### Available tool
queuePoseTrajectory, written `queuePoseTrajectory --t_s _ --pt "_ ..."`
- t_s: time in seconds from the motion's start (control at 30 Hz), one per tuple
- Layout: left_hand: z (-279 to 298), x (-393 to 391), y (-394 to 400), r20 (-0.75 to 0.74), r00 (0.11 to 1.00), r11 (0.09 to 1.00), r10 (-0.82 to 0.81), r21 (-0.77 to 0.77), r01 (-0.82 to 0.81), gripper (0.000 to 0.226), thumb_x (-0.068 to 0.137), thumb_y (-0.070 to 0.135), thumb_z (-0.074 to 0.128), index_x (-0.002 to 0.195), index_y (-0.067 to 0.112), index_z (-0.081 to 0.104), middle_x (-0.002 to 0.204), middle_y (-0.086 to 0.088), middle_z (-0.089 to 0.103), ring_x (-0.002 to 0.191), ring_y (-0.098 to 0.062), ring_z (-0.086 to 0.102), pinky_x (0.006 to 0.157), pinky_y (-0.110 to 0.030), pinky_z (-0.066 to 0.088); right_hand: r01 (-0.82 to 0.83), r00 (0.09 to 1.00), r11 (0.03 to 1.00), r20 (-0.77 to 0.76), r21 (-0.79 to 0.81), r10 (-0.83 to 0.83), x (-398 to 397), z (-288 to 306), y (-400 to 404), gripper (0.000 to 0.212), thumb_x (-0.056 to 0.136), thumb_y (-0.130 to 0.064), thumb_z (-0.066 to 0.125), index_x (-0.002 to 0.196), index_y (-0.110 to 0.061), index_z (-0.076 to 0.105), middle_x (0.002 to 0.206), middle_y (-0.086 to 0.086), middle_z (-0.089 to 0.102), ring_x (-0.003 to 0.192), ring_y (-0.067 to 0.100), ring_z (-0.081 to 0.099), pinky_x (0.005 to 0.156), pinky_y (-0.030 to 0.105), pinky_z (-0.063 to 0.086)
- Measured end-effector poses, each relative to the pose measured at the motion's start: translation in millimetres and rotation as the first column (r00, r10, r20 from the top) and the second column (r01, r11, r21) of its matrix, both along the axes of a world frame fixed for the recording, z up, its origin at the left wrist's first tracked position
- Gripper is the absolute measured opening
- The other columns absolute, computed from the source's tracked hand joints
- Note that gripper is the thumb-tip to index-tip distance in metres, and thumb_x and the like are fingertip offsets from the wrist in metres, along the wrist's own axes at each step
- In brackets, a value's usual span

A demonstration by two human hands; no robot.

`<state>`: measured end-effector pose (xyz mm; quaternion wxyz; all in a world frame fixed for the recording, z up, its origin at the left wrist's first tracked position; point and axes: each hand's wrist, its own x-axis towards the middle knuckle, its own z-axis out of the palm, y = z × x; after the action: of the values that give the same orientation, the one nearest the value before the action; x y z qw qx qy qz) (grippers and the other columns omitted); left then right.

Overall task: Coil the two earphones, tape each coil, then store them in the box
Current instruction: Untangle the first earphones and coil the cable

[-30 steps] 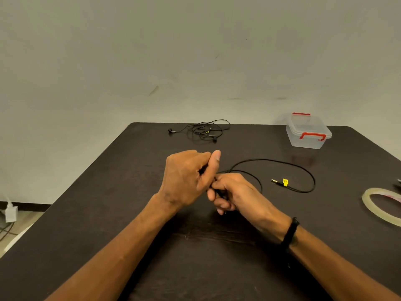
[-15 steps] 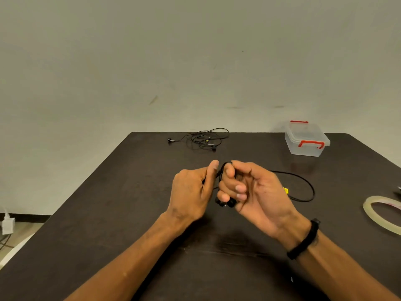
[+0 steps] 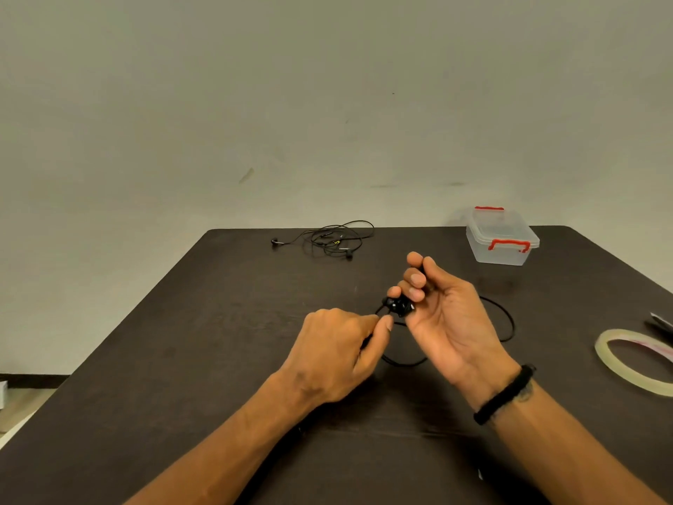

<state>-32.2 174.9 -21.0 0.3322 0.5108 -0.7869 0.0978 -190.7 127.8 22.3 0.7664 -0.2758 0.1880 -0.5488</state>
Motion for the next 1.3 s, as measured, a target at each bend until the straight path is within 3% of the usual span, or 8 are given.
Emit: queuePoseTrajectory --t_s 0.3,0.4,0.53,0.67,0.83,0.93,1.17,1.3 --pt "5 -10 11 0.075 0.987 0.987 -0.142 -0.071 0.147 0.046 0.108 0.036 0.046 0.066 0.018 0.05 0.055 0.009 0.04 0.048 -0.014 0.031 0.045 -0.039 0.037 0.155 0.959 0.979 -0.216 -0.131 -0.181 3 -14 -6 0.029 0.111 -0.014 0.042 0.116 0.001 0.065 0.071 0.002 0.059 0.06 0.012 0.051 0.076 0.033 0.049" --pt "5 -16 15 0.083 0.982 0.98 -0.172 -0.087 0.179 0.042 0.105 0.034 0.052 0.067 0.019 0.053 0.054 0.007 0.048 0.049 -0.013 0.034 0.045 -0.037 0.039 0.163 0.952 0.973 -0.234 -0.164 -0.199 2 -16 -8 0.028 0.111 -0.014 0.045 0.117 0.002 0.067 0.079 0.006 0.07 0.07 0.016 0.062 0.086 0.036 0.052" --pt "3 -21 18 0.124 0.971 0.976 -0.204 -0.054 0.211 0.042 0.106 0.035 0.051 0.067 0.019 0.054 0.054 0.005 0.051 0.047 -0.015 0.041 0.045 -0.037 0.04 0.143 0.974 0.986 -0.163 -0.08 -0.155 3 -16 -11 0.026 0.111 -0.012 0.042 0.12 -0.001 0.064 0.103 0.012 0.08 0.093 0.021 0.078 0.105 0.04 0.053" --pt "4 -18 15 0.156 0.979 0.991 -0.131 -0.004 0.134 0.045 0.105 0.041 0.047 0.065 0.02 0.051 0.054 0.004 0.051 0.047 -0.018 0.043 0.047 -0.035 0.041 0.072 0.996 0.993 0.042 0.093 -0.076 -6 -9 -17 0.024 0.11 -0.001 0.036 0.118 0.0 0.059 0.12 0.021 0.076 0.11 0.03 0.075 0.108 0.047 0.052" --pt "0 -8 4 -0.201 0.975 0.994 0.096 0.063 -0.085 0.041 0.106 0.06 0.035 0.083 0.028 0.047 0.052 0.004 0.048 0.052 -0.024 0.054 0.054 -0.039 0.044 0.017 0.999 1.0 0.041 -0.01 -0.017 -7 1 -11 0.024 0.107 -0.002 0.04 0.106 -0.005 0.064 0.118 0.018 0.077 0.111 0.029 0.076 0.099 0.044 0.057" --pt "1 -6 3 -0.363 0.922 0.988 0.136 0.116 -0.1 0.031 0.101 0.063 0.048 0.106 0.033 0.055 0.047 0.002 0.046 0.046 -0.019 0.049 0.051 -0.034 0.038 -0.01 1.0 0.998 -0.004 -0.061 0.01 -1 0 -4 0.023 0.108 -0.005 0.04 0.107 -0.006 0.064 0.12 0.017 0.076 0.112 0.028 0.075 0.103 0.043 0.054" --pt "0 -26 6 -0.788 0.604 0.979 0.119 0.194 0.061 0.021 0.088 0.037 0.081 0.081 0.021 0.07 0.044 0.011 0.036 0.044 -0.007 0.026 0.047 -0.025 0.023 0.046 0.995 0.99 -0.081 -0.135 -0.057 3 -6 0 0.02 0.109 -0.007 0.042 0.111 -0.007 0.062 0.124 0.019 0.075 0.118 0.03 0.072 0.11 0.042 0.053" --pt "-1 -28 6 -0.808 0.573 0.978 0.135 0.2 0.051 0.017 0.08 0.037 0.088 0.084 0.024 0.078 0.045 0.01 0.034 0.045 -0.007 0.023 0.047 -0.027 0.021 0.101 0.976 0.969 -0.165 -0.225 -0.14 8 -9 7 0.019 0.11 -0.007 0.042 0.117 -0.005 0.06 0.123 0.019 0.075 0.119 0.031 0.072 0.094 0.035 0.061"
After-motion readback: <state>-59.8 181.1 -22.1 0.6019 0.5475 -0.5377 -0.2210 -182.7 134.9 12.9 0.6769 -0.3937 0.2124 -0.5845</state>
